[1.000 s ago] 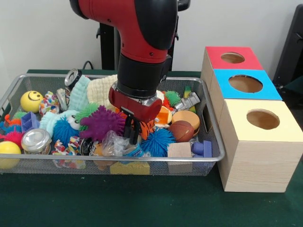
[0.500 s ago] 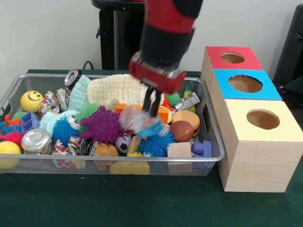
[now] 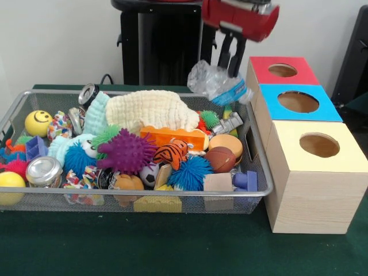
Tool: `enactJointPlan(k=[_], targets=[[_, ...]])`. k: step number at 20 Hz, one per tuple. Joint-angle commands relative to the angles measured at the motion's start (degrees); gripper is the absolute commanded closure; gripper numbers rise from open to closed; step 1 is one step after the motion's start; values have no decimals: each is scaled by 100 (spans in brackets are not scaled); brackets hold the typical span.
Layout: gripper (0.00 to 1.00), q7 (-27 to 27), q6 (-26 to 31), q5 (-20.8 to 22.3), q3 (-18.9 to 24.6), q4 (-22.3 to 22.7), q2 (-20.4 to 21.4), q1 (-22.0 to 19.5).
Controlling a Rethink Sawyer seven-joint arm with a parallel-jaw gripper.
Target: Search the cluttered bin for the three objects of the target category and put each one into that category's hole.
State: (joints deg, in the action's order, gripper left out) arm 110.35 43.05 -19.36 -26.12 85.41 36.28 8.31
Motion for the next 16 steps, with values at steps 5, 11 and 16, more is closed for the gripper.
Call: enactJointPlan(k=[5, 11, 16], targets=[[100, 1106, -326, -164, 441, 529, 151, -361], [100, 1264, -1952, -783, 1285, 1741, 190, -633], [100, 1538, -2725, -1137, 1688, 2323, 300, -684]])
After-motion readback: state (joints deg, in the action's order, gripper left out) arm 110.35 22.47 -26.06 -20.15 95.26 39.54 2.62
